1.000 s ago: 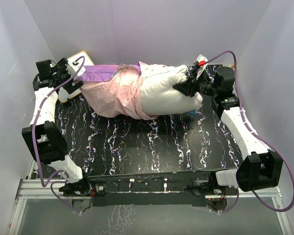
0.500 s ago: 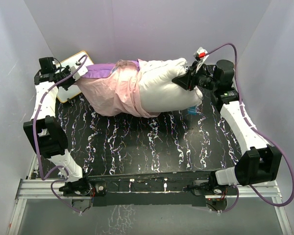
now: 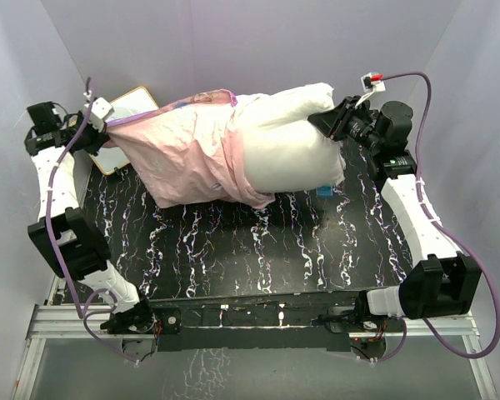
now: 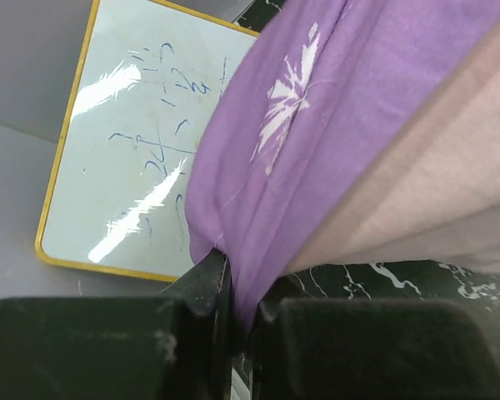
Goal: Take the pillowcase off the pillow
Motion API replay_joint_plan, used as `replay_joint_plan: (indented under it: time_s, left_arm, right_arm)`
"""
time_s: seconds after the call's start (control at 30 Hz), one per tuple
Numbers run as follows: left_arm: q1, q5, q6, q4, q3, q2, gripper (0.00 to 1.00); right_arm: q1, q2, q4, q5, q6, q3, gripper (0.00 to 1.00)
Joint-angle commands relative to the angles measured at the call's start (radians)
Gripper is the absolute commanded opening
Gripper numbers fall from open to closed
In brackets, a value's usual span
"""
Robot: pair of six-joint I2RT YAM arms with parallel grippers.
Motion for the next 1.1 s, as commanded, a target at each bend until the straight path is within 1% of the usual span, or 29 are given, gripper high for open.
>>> replay_joint_plan:
  time_s: [0.0, 0.07, 0.17, 0.23, 0.33, 0.4, 0.57, 0.67, 0.83, 0.9, 0.93, 0.97, 1.03, 1.07]
  left_arm:
    - [0.202, -0.055, -0.060, 0.034, 0.047, -0.114, 0.00]
    - [0.257, -0.012, -0.088, 0.018, 0.075, -0.122, 0.00]
    - [0.329, 0.028, -0.129, -0.018, 0.169, -0.108, 0.00]
    - [0.366, 0.054, -0.124, -0.102, 0.247, -0.077, 0.00]
    - [0.403, 0.066, -0.121, -0.147, 0.295, -0.065, 0.00]
    - [0.409, 0.062, -0.091, -0.153, 0.267, -0.088, 0.00]
    - [0.409, 0.006, -0.064, -0.056, 0.124, -0.150, 0.00]
    - [0.410, -0.040, -0.036, -0.076, 0.114, -0.138, 0.00]
    - [0.420, -0.066, 0.004, -0.056, 0.053, -0.155, 0.00]
    - [0.418, -0.026, 0.008, -0.075, 0.017, -0.171, 0.00]
    - [0.408, 0.019, 0.019, -0.123, -0.002, -0.184, 0.00]
    - [0.379, 0.059, 0.041, -0.188, -0.015, -0.199, 0.11]
    - [0.275, 0.081, 0.093, -0.311, -0.063, -0.252, 0.58]
    - [0.213, 0.087, 0.125, -0.366, -0.097, -0.288, 0.77]
  right_arm:
    - [-0.135, -0.121, 0.160, 0.363, 0.138, 0.024, 0.08]
    - [-0.145, -0.124, 0.139, 0.409, 0.151, 0.045, 0.08]
    - [-0.146, -0.116, 0.037, 0.499, 0.136, 0.107, 0.08]
    - [-0.147, -0.111, -0.032, 0.577, 0.115, 0.137, 0.08]
    - [-0.146, -0.117, -0.086, 0.665, 0.071, 0.135, 0.08]
    - [-0.147, -0.121, -0.109, 0.712, 0.049, 0.109, 0.08]
    - [-0.169, -0.144, -0.112, 0.810, 0.042, -0.030, 0.08]
    - [-0.235, -0.167, -0.104, 0.817, 0.101, -0.120, 0.08]
    - [-0.251, -0.177, -0.103, 0.893, 0.109, -0.167, 0.08]
    - [-0.253, -0.176, -0.086, 0.838, 0.116, -0.169, 0.08]
    - [-0.253, -0.169, -0.069, 0.780, 0.117, -0.168, 0.08]
    - [-0.251, -0.159, -0.066, 0.731, 0.130, -0.167, 0.08]
    - [-0.227, -0.129, -0.038, 0.661, 0.124, -0.175, 0.08]
    - [-0.210, -0.112, -0.040, 0.649, 0.103, -0.175, 0.08]
